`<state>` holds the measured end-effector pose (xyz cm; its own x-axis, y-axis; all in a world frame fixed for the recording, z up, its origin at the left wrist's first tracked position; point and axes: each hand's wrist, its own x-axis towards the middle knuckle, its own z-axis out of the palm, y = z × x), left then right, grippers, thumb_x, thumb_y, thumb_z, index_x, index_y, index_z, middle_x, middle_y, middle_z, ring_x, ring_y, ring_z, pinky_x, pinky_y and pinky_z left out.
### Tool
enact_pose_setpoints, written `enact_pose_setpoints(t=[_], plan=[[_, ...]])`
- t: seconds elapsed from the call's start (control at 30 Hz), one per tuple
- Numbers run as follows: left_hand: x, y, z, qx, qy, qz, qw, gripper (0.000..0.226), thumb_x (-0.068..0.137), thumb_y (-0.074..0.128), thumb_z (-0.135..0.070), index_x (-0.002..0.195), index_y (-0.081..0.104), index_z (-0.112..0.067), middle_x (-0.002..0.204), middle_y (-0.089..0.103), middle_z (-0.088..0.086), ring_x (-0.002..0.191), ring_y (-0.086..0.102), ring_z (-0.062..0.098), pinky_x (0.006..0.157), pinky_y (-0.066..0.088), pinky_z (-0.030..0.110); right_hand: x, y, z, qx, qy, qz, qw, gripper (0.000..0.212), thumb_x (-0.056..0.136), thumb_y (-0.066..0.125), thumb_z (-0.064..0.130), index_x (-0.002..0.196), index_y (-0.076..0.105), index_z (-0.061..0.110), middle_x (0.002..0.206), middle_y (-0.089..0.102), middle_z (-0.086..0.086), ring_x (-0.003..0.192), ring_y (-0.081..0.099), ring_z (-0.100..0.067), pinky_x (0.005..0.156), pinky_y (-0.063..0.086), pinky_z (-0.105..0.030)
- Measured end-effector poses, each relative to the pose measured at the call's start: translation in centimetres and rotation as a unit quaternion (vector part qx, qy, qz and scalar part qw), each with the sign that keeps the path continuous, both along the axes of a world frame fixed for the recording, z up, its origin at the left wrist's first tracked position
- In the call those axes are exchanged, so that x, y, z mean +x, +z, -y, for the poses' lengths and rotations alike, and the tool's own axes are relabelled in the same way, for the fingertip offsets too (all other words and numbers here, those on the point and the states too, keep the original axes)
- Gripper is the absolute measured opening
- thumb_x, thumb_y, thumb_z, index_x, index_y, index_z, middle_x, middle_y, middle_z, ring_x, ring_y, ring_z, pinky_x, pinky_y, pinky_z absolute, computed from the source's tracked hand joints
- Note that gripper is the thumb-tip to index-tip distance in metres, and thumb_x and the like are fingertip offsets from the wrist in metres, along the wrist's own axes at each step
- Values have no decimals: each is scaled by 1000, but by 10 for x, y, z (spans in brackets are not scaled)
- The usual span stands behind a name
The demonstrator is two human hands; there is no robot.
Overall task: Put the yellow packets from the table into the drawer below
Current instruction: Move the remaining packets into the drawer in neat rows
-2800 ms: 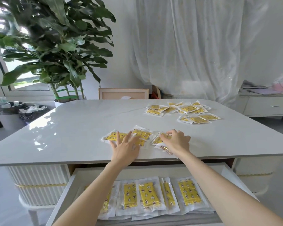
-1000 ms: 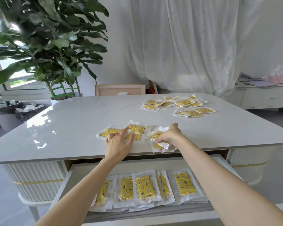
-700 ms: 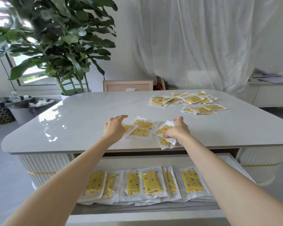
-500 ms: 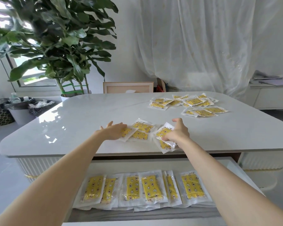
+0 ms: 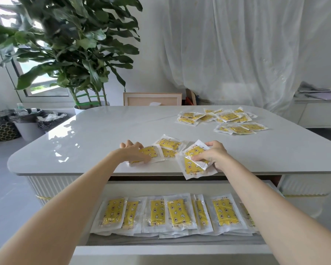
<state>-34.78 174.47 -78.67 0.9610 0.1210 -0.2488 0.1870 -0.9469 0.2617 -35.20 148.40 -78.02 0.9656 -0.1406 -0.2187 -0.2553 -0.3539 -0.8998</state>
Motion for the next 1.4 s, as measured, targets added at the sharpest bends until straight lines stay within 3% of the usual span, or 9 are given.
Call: enact_pose_setpoints(t=[0.1,0.3,0.43,0.63,0.83,0.93,1.07,1.27,1.4], plan=[[-9,-1,-1,-47,30,31,998,71,75,59,-52,135,39,-20,133,33,7,121,29,25,88,32,31,0,-4,3,13,-5,-6,1000,47,59,88,0,92,56,5,107,66,-8,95,66,-28,76,58,-44],[-24,-4,-4,-164,125,55,977,82,63,73,-49,128,40,-9,118,49,9,105,47,24,72,40,28,-10,-9,5,63,16,-23,998,53,57,89,1,102,63,5,102,71,-13,90,70,-31,77,58,-50],[-30,-4,1,-238,153,95,954,63,81,71,-29,129,42,1,98,53,6,87,52,22,60,41,24,-21,-4,4,74,55,-20,996,58,61,86,-3,110,57,6,105,69,-12,91,70,-30,76,58,-53],[-61,0,37,-291,116,110,943,37,85,68,-19,114,46,-10,94,51,6,90,51,22,76,42,30,-42,4,18,-4,180,-79,980,60,62,86,-2,114,59,10,111,69,-14,100,69,-30,91,53,-52],[-78,-9,82,-313,35,84,945,54,79,74,-22,125,49,-8,107,51,4,91,53,20,67,45,27,-61,-4,44,-112,264,-159,945,63,64,87,7,120,59,15,118,67,-8,110,65,-26,99,49,-48],[-84,-12,103,-303,-16,45,952,49,76,77,-26,117,54,-10,106,59,4,86,58,18,73,50,29,-70,-12,63,-152,251,-182,938,51,67,85,6,112,62,18,116,68,-6,108,65,-25,97,51,-43],[-94,-22,125,-234,-73,-29,969,39,77,74,-27,109,55,-15,87,58,-4,71,56,9,61,45,19,-72,-26,88,-188,195,-183,945,46,66,85,4,109,69,9,114,70,-11,93,67,-21,82,55,-32],[-80,-62,156,-230,-53,-130,963,35,79,75,-26,105,59,-9,99,65,4,87,59,21,82,51,29,-62,-48,117,-182,64,-162,968,44,65,84,1,106,69,-1,107,70,-16,97,69,-27,82,58,-38],[-63,-91,170,-304,38,-197,931,28,83,73,-17,103,59,-4,92,66,5,72,59,17,59,51,22,-46,-68,136,-192,8,-145,971,45,61,86,7,101,68,0,102,71,-14,91,70,-28,82,58,-40]])
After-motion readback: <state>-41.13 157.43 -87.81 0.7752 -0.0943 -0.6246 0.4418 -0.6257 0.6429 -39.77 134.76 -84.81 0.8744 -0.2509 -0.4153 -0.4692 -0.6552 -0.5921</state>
